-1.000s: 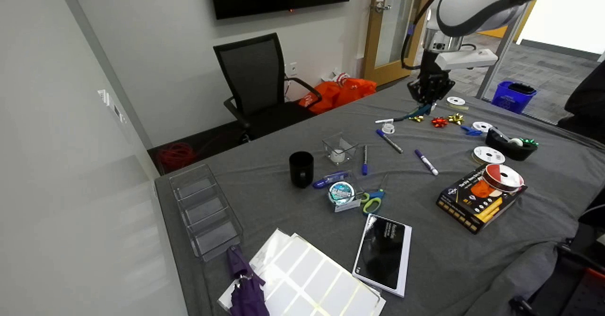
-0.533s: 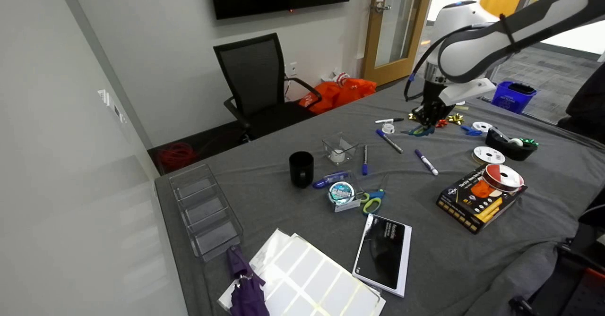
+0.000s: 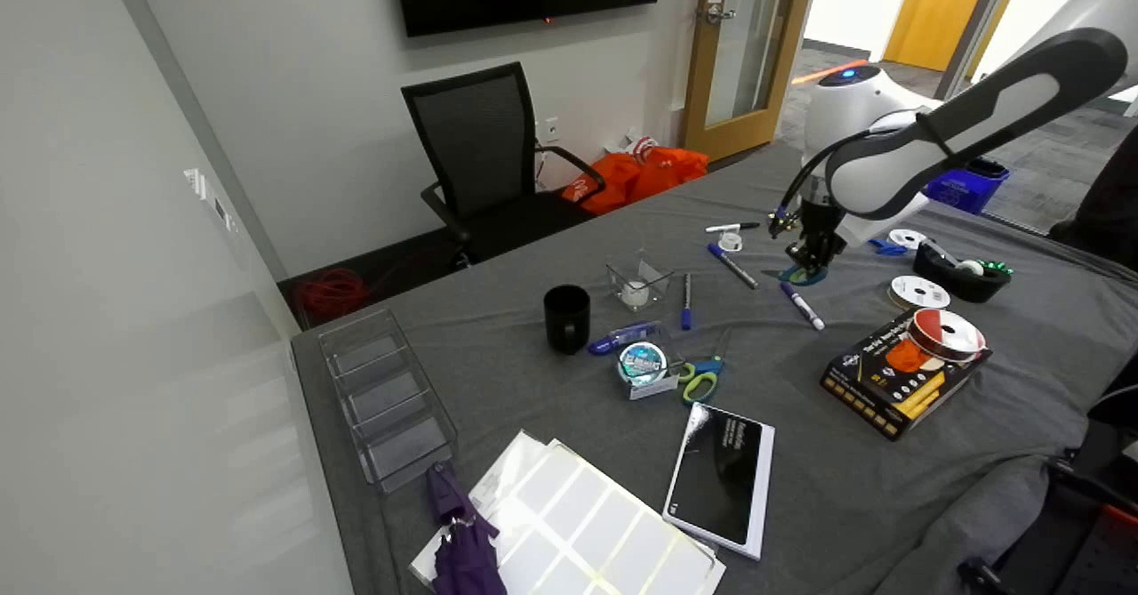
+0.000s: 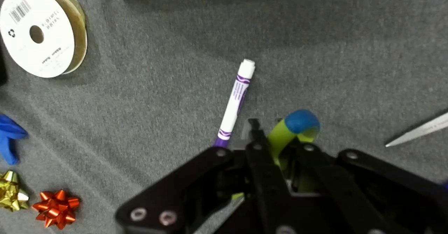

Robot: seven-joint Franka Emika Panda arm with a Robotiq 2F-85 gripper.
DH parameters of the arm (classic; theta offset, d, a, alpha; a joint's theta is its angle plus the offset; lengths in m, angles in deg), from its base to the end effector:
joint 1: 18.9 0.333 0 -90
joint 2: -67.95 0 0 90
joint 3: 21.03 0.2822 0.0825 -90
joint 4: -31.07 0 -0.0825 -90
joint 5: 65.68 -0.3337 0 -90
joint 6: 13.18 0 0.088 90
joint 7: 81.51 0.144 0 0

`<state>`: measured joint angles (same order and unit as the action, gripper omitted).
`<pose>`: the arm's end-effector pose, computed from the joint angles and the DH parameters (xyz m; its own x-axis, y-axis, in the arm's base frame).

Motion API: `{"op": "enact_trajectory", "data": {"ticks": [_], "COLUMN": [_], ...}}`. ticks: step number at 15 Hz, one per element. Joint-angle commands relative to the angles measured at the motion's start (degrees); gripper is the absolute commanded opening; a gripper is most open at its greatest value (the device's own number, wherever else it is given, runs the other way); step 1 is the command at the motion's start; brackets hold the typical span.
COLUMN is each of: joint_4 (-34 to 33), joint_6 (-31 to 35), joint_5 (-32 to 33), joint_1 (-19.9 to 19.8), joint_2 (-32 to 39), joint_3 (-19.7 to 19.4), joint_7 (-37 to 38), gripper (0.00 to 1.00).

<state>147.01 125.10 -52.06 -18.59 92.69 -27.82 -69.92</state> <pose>0.5469 -0.0697 0.2039 0.9918 -0.1261 -0.0202 -0.1193 -0.9713 0.2059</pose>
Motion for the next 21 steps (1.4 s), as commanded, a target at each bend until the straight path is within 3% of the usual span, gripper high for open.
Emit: {"op": "enact_trajectory", "data": {"ticks": [1,2,3,5,12,16,21], "joint_4": [2.7,3.1,3.3,3.9,4.2,3.8,0.7], "joint_6": [3.8,4.8,5.4,6.2,5.6,3.2,-12.4], "joint_5": [1.2,0.8,0.5,0.0,-2.4,-5.4,-13.3], "joint_1": [-0.9,-1.1,-1.3,-1.5,-2.4,-3.8,-4.2], "joint_2": [0.7,1.0,1.2,1.2,1.0,0.3,-6.0], "joint_3": [-0.1,0.1,0.3,0.4,1.2,2.6,5.8], "joint_7": [-4.7,-5.8,-6.9,-8.2,-12.0,-16.1,-20.3], "gripper": [0.04,0.04,0.39,0.45,0.95,1.0,1.0]}}
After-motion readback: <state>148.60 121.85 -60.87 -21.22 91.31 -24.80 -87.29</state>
